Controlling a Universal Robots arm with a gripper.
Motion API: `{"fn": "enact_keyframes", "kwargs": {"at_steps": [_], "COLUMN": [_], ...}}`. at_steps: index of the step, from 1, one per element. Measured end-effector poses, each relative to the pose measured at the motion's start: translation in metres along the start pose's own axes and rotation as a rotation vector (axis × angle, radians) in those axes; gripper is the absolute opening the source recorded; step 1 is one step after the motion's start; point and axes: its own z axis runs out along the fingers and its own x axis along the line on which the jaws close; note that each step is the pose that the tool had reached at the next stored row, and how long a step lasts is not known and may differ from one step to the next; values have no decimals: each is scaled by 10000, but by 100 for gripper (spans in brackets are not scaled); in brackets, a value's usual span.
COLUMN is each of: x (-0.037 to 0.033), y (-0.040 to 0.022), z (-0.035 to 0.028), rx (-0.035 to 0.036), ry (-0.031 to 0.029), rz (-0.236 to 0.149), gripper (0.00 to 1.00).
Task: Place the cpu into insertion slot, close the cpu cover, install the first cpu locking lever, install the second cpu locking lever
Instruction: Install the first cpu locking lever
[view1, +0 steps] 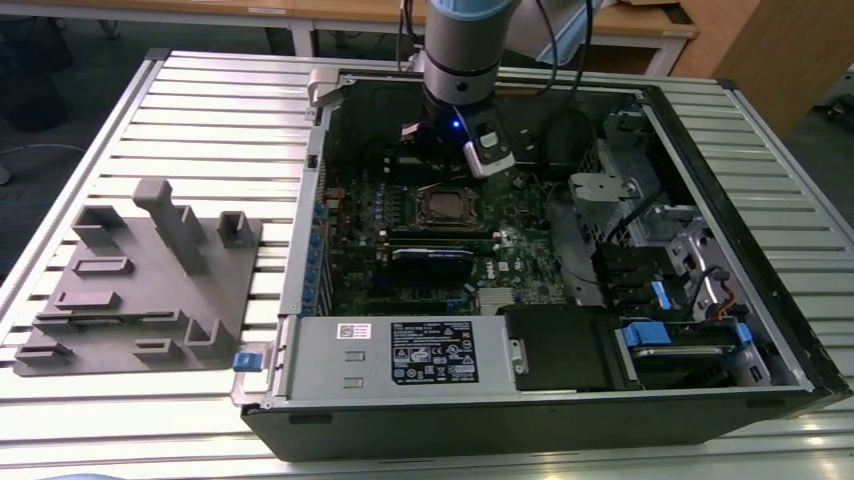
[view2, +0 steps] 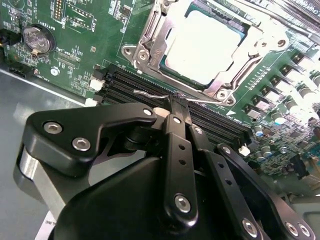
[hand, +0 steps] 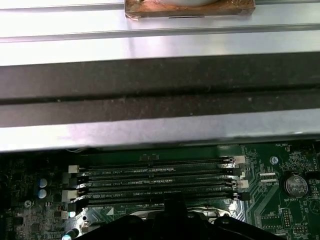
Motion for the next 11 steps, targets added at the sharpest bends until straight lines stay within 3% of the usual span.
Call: {"fn": "enact_keyframes", "kwargs": {"at_steps": [5,11], "x": [-2,0], "y": [-3,-2], "z": [12,16], "rx": [28,30], "ry": [-126,-158], "rz": [496,632], "gripper": [11,11]}}
